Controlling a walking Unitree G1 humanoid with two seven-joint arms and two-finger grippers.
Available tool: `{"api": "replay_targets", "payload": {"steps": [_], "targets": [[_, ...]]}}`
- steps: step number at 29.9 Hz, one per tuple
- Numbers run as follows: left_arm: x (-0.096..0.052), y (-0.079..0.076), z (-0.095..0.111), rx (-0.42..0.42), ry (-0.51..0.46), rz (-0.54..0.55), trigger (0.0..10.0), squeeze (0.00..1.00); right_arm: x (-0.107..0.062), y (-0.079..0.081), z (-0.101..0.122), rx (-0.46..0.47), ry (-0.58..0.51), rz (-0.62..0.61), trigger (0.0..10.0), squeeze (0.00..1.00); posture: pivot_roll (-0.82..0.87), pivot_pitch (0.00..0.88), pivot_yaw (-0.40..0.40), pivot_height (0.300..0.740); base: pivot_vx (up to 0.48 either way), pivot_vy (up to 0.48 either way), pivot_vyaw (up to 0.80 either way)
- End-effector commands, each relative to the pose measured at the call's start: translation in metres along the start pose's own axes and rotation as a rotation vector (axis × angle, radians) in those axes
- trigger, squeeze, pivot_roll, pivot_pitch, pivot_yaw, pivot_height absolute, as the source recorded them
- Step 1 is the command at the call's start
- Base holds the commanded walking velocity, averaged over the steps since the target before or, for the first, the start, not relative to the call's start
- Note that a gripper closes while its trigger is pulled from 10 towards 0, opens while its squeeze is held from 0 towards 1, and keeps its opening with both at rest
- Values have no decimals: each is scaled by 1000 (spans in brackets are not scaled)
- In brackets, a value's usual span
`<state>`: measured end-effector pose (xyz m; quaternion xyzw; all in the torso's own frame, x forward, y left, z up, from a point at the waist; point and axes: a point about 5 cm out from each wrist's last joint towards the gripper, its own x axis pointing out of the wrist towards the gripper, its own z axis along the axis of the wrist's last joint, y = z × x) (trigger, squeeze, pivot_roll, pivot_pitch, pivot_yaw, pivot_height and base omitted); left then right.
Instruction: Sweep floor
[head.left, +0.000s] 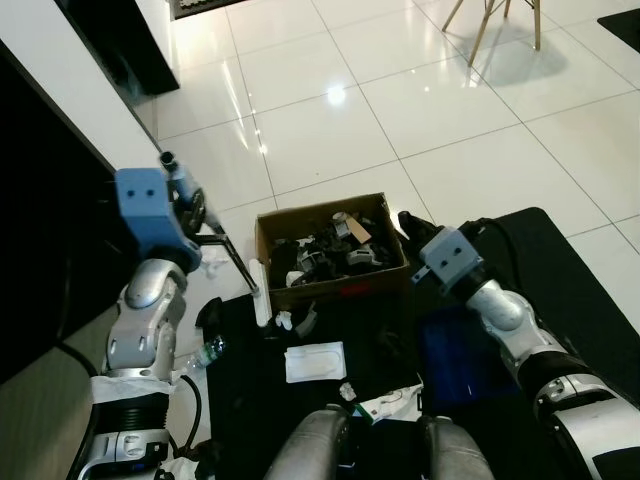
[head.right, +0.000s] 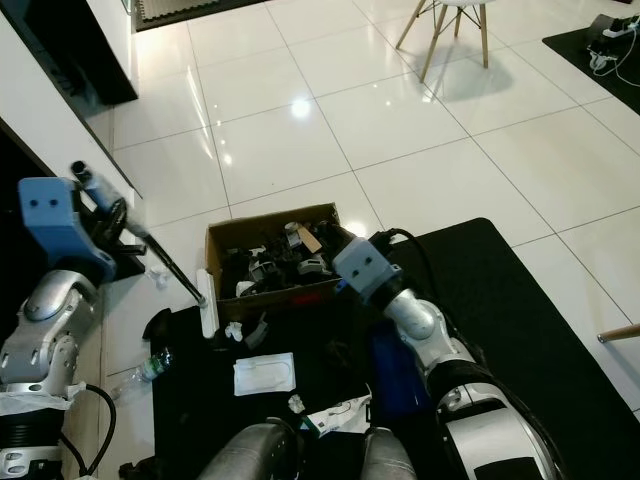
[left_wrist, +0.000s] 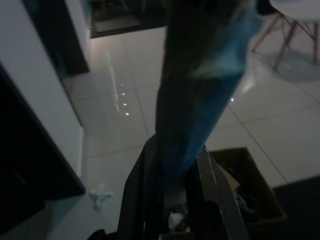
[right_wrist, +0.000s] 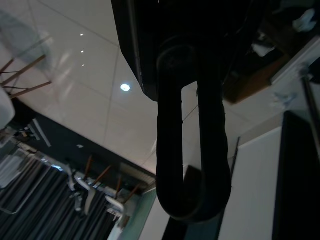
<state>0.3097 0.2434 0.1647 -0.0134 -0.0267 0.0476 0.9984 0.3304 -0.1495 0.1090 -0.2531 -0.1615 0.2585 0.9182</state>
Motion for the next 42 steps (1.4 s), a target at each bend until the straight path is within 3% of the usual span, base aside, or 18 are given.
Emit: {"api": "replay_targets", "payload": {"steps": [1,7,11,19,20,23,27,33,37,42], "targets": [[-1,25,12,54,-35,105,10000,0,6,-2,10,-45,-71,6,10000,0,133,202,125,740,0,0,0],[0,35,18,87,-70,146,10000,0,6,-10,9,-60,-57,-64,10000,0,155,226,132,740,0,0,0],[-1,34,14,88,-60,146,10000,0,8,-14,7,-19,-36,-137,10000,0,158,226,132,740,0,0,0],[-5,28,-3,78,-14,144,10000,0,11,9,-1,152,19,-131,10000,0,179,229,137,740,0,0,0],[-9,28,-10,72,1,146,10000,0,10,14,-5,218,50,-139,10000,0,182,227,135,740,0,0,0],[-11,28,-13,66,8,150,10000,0,10,17,-7,238,61,-142,10000,0,182,227,135,740,0,0,0],[-20,38,-28,33,47,205,10000,0,9,28,-12,348,92,-145,10000,0,179,223,125,740,0,0,0],[-24,39,-37,22,67,223,10000,0,8,45,-14,402,120,-55,10000,0,177,224,115,740,0,0,0],[-28,41,-41,26,76,238,10000,0,6,49,-16,376,134,-24,10000,0,178,229,112,740,0,0,0],[-34,63,-42,134,70,310,10000,0,5,56,-15,376,128,35,10000,0,175,236,104,740,0,0,0]]}}
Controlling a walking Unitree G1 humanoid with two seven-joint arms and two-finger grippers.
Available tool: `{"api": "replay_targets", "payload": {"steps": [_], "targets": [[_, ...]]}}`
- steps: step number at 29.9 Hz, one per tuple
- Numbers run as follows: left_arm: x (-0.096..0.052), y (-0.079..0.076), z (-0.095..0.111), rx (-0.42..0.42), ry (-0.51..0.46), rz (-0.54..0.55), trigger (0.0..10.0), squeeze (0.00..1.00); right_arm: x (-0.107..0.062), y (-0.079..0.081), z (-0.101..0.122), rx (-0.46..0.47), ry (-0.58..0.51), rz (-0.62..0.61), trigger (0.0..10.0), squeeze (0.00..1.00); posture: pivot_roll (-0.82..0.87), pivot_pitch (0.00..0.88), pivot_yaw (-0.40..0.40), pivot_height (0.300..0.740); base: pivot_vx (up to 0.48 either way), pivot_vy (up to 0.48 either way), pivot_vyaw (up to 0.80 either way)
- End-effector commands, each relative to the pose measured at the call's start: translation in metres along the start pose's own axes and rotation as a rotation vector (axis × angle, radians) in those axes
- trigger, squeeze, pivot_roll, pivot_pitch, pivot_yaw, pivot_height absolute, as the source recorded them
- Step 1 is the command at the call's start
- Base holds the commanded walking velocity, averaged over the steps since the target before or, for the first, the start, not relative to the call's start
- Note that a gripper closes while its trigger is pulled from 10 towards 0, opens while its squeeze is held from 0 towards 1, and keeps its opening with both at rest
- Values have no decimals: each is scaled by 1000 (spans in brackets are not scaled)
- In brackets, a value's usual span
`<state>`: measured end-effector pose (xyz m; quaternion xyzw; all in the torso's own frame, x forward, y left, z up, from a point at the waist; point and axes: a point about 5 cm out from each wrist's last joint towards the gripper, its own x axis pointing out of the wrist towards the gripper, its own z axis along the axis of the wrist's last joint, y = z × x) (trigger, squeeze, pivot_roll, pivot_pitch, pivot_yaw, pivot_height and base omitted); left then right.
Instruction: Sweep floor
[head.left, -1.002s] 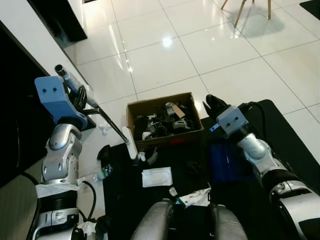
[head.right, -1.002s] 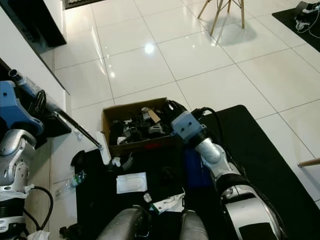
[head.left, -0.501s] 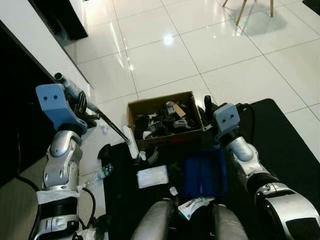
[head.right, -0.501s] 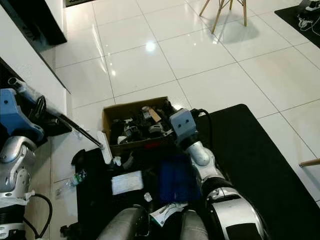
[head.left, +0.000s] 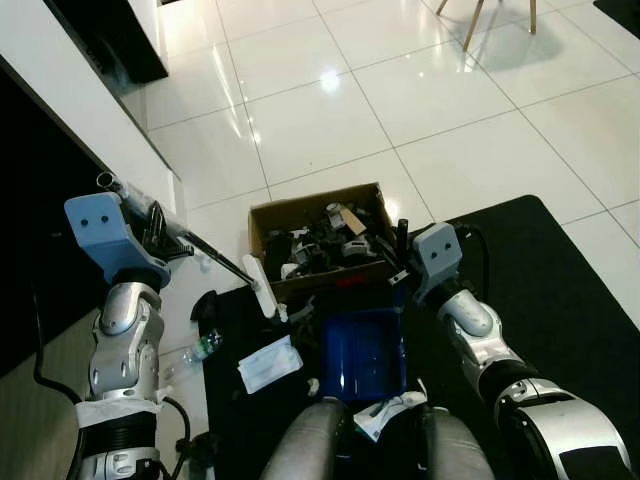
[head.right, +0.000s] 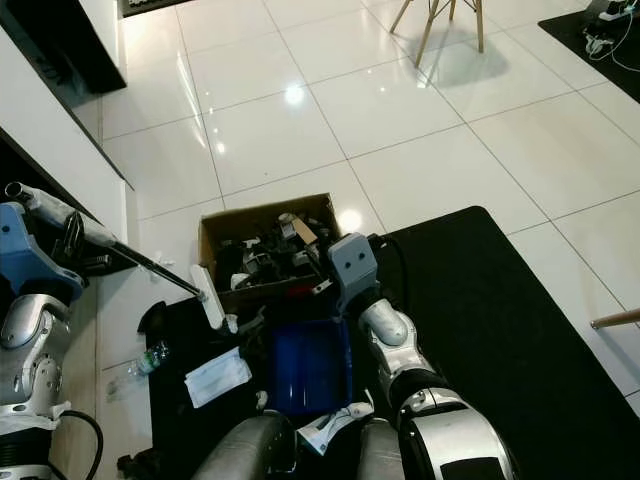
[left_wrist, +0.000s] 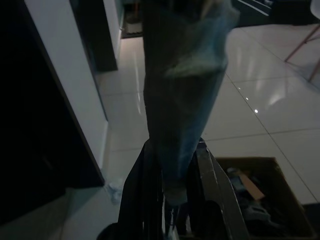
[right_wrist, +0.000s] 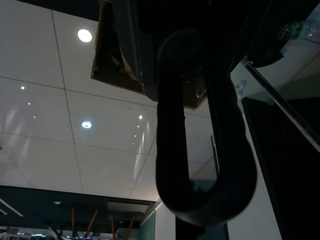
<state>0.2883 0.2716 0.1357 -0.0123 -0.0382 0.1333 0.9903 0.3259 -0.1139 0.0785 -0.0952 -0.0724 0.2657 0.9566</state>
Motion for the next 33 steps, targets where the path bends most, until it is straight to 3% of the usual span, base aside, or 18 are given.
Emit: {"api": "replay_targets", "payload": {"steps": [1,4,7,14,17,19,22,23,25,26,28,29,31,33], "targets": [[-9,34,-15,138,85,136,10000,0,-5,9,-9,13,45,41,10000,0,175,236,104,740,0,0,0],[-7,39,-9,146,64,142,10000,0,-5,13,-10,11,40,75,10000,0,175,233,95,740,0,0,0],[-1,39,12,126,-3,124,10000,0,-10,21,-11,-5,29,140,10000,0,175,227,87,740,0,0,0],[3,40,37,129,-88,84,10000,0,-22,20,-15,-41,11,184,10000,0,153,225,74,740,0,0,0],[4,40,50,222,-138,39,10000,0,-32,12,-17,-59,1,167,10000,0,145,221,74,740,0,0,0],[3,44,48,266,-138,36,10000,0,-36,5,-16,-63,-9,126,10000,0,127,218,80,740,0,0,0],[2,45,47,277,-137,38,10000,0,-37,2,-16,-64,-12,115,10000,0,127,218,80,740,0,0,0],[0,48,49,257,-146,50,10000,0,-39,0,-16,-69,-15,97,10000,0,120,216,82,740,0,0,0],[-2,49,63,53,-173,53,10000,0,-44,-6,-19,-77,1,59,10000,0,110,214,85,740,0,0,0],[-2,49,63,53,-173,53,10000,0,-44,-6,-19,-77,1,59,10000,0,110,214,85,740,0,0,0],[-1,45,85,-174,-214,-9,10000,0,-49,-8,-24,-66,32,13,10000,0,121,211,84,740,0,0,0],[-1,45,85,-174,-214,-9,10000,0,-49,-8,-24,-66,32,13,10000,0,121,211,84,740,0,0,0],[2,43,104,-284,-259,-53,10000,0,-51,-8,-27,-56,48,-15,10000,0,129,212,85,740,0,0,0],[4,46,113,-316,-284,-65,10000,0,-51,-7,-29,-53,55,-24,10000,0,129,212,85,740,0,0,0]]}}
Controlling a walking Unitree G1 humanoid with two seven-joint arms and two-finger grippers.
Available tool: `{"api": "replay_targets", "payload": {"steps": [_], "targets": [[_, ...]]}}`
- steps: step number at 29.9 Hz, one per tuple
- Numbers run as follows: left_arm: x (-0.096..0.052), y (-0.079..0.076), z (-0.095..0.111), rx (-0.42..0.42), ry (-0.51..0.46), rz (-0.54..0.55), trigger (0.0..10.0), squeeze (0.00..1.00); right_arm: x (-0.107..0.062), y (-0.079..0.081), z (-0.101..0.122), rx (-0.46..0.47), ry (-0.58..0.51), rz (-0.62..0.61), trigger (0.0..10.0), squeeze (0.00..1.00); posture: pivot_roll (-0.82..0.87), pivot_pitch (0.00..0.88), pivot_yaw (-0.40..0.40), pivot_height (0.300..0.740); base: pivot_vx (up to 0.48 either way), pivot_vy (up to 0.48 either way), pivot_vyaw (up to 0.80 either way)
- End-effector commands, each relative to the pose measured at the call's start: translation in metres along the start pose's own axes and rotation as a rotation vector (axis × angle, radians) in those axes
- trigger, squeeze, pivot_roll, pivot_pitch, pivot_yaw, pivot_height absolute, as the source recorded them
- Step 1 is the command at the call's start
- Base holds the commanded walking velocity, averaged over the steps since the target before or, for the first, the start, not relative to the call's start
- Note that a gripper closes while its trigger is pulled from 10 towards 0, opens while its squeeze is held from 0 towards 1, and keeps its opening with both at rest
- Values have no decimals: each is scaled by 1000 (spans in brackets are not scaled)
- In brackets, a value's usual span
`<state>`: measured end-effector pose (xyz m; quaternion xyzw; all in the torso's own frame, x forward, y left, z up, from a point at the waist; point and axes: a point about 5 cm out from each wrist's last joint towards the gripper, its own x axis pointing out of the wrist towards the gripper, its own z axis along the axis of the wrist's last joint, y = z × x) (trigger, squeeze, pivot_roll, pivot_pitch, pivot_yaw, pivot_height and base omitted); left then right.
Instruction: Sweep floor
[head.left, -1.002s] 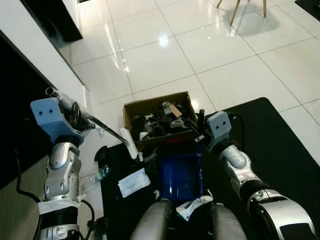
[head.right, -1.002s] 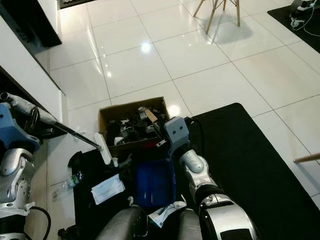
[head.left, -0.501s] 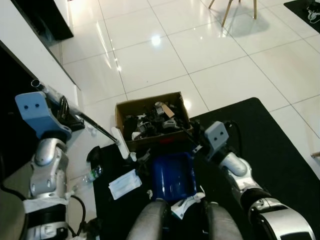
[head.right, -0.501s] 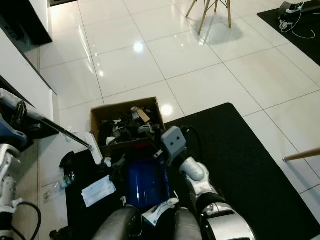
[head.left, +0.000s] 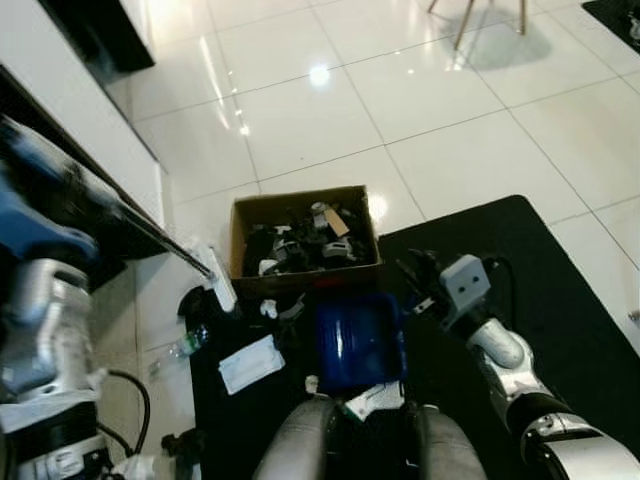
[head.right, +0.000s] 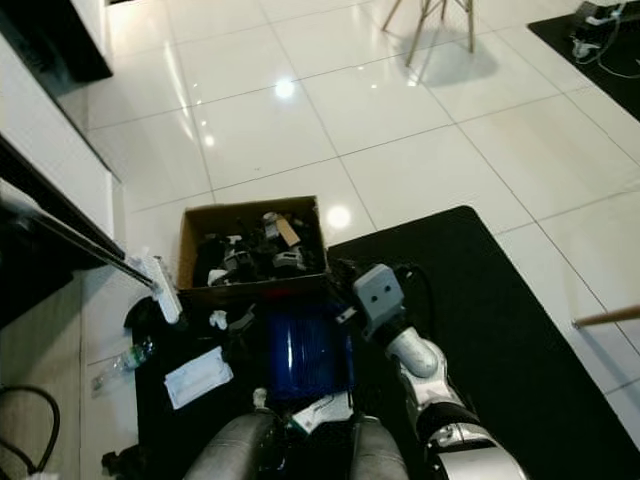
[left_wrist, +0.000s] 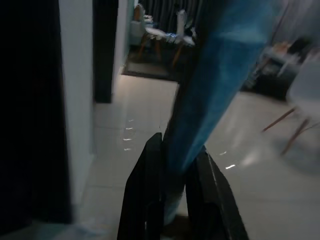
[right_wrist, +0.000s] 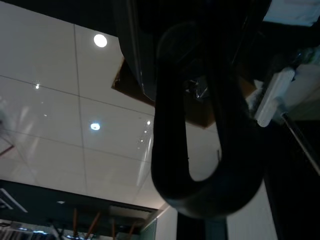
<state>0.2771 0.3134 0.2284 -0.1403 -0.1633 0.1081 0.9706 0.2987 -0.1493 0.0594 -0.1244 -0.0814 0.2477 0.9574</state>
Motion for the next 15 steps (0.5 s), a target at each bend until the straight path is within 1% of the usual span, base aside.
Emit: {"api": "replay_targets", "payload": {"steps": [1,2,3,5,6,7,8,10,11,13,15], "targets": [[4,1,27,-33,-79,-33,10000,0,-8,7,-11,6,59,7,10000,0,133,212,87,740,0,0,0],[4,1,27,-33,-79,-33,10000,0,-8,7,-11,6,59,7,10000,0,133,212,87,740,0,0,0],[6,5,30,38,-82,-34,10000,0,-8,7,-11,7,61,3,10000,0,133,212,87,740,0,0,0],[4,16,24,271,-55,-21,10000,0,-8,8,-11,7,64,0,10000,0,137,212,92,740,0,0,0],[1,19,18,375,-29,-27,10000,0,-8,8,-12,7,66,-6,10000,0,137,211,93,740,0,0,0],[-1,20,14,429,-11,-32,10000,0,-9,8,-12,7,68,-10,10000,0,137,211,93,740,0,0,0],[-1,20,14,429,-11,-32,10000,0,-9,8,-12,7,68,-10,10000,0,137,211,93,740,0,0,0],[-6,24,8,482,16,-20,10000,0,-10,8,-13,3,74,-19,10000,0,132,213,97,740,0,0,0],[-8,27,6,493,24,-10,10000,0,-10,8,-14,1,77,-22,10000,0,132,213,97,740,0,0,0],[-9,31,8,515,18,12,10000,0,-11,8,-14,2,81,-27,10000,0,132,213,97,740,0,0,0],[-8,32,11,569,2,13,10000,0,-11,9,-15,0,85,-25,10000,0,131,212,93,740,0,0,0]]}}
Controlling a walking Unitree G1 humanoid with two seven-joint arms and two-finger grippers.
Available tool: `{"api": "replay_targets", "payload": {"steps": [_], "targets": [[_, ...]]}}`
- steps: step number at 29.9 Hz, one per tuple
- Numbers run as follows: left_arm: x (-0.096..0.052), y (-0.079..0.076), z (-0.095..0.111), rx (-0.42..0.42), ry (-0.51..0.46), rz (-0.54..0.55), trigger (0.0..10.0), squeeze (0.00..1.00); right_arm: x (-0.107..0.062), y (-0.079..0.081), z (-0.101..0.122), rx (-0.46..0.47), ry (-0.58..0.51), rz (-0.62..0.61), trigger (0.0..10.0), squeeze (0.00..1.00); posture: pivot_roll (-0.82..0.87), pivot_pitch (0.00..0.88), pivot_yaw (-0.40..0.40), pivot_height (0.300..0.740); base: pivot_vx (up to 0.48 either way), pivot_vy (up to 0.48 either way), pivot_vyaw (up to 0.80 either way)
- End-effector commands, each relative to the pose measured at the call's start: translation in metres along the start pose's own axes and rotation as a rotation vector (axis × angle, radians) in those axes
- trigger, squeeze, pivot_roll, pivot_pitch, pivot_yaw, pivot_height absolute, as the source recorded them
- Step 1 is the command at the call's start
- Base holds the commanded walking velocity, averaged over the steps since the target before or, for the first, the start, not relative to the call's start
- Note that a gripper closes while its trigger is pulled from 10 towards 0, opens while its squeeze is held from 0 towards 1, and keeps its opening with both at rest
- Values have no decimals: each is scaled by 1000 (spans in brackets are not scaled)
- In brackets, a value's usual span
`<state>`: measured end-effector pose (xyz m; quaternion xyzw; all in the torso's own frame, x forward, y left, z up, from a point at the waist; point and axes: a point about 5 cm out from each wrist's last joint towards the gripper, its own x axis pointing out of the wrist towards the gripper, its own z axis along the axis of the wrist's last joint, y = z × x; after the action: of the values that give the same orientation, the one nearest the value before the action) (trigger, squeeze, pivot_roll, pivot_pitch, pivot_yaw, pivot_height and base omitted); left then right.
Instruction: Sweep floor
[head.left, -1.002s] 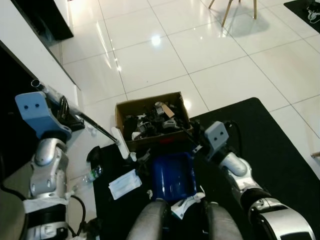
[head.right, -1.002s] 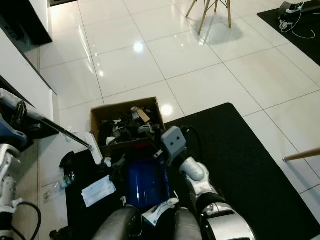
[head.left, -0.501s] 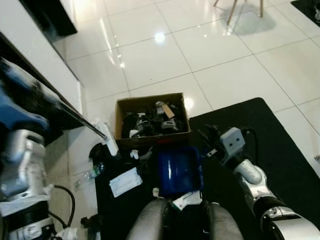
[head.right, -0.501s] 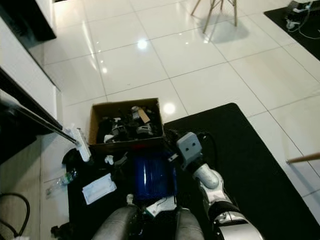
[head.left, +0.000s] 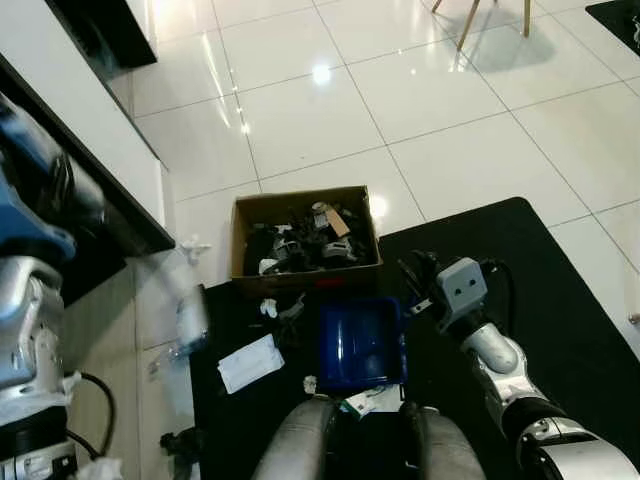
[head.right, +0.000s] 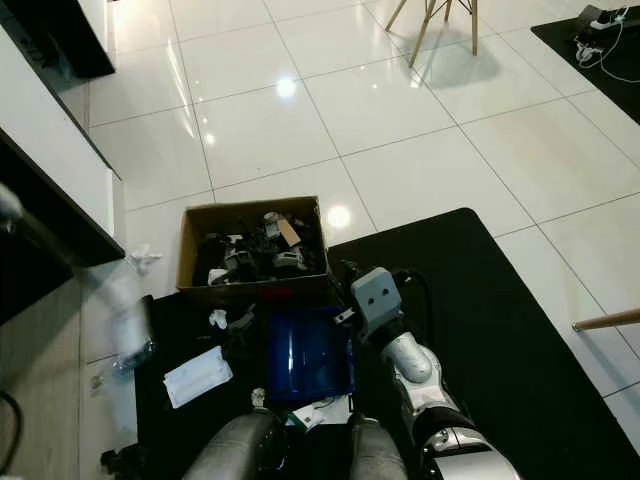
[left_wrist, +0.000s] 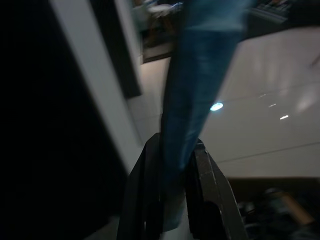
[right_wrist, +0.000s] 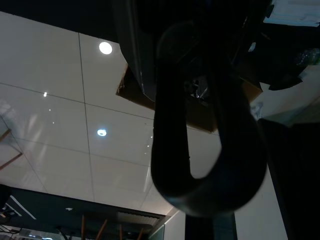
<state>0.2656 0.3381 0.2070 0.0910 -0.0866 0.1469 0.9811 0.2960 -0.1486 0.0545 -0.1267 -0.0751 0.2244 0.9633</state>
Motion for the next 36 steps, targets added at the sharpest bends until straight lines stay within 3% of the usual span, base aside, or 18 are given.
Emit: {"api": "replay_targets", "payload": {"steps": [1,2,7,10,13,14,15,16,20,21,27,30,36], "targets": [[1,11,18,82,-88,19,10000,0,-9,5,-11,2,65,20,10000,0,131,212,93,740,0,0,0],[2,11,18,112,-92,13,10000,0,-9,5,-11,2,66,21,10000,0,131,212,92,740,0,0,0],[2,7,5,110,-58,-6,10000,0,-9,5,-11,1,68,24,10000,0,134,210,87,740,0,0,0],[-10,-14,-43,92,64,-72,10000,0,-8,5,-11,-6,69,27,10000,0,123,208,82,740,0,0,0],[-15,-22,-55,97,99,-94,10000,0,-8,4,-11,-8,69,27,10000,0,120,206,80,740,0,0,0],[-21,-31,-69,121,137,-114,10000,0,-7,4,-11,-9,69,25,10000,0,115,204,77,740,0,0,0],[-36,-50,-96,167,210,-171,10000,0,-7,4,-10,-12,70,22,10000,0,109,203,75,740,0,0,0],[-42,-57,-105,189,232,-198,10000,0,-7,4,-10,-13,69,21,10000,0,109,203,75,740,0,0,0],[-51,-68,-117,214,254,-247,10000,0,-7,3,-10,-14,67,21,10000,0,101,203,74,740,0,0,0],[-56,-78,-119,201,247,-277,10000,0,-7,2,-9,-15,64,19,10000,0,100,204,73,740,0,0,0],[-61,-89,-119,159,209,-287,10000,0,-7,1,-9,-18,64,18,10000,0,100,203,73,740,0,0,0],[-62,-89,-121,81,208,-191,10000,0,-7,1,-9,-18,64,19,10000,0,104,202,70,740,0,0,0],[-68,-88,-135,28,245,-42,10000,0,-4,2,-8,-16,60,20,10000,0,101,200,70,740,0,0,0]]}}
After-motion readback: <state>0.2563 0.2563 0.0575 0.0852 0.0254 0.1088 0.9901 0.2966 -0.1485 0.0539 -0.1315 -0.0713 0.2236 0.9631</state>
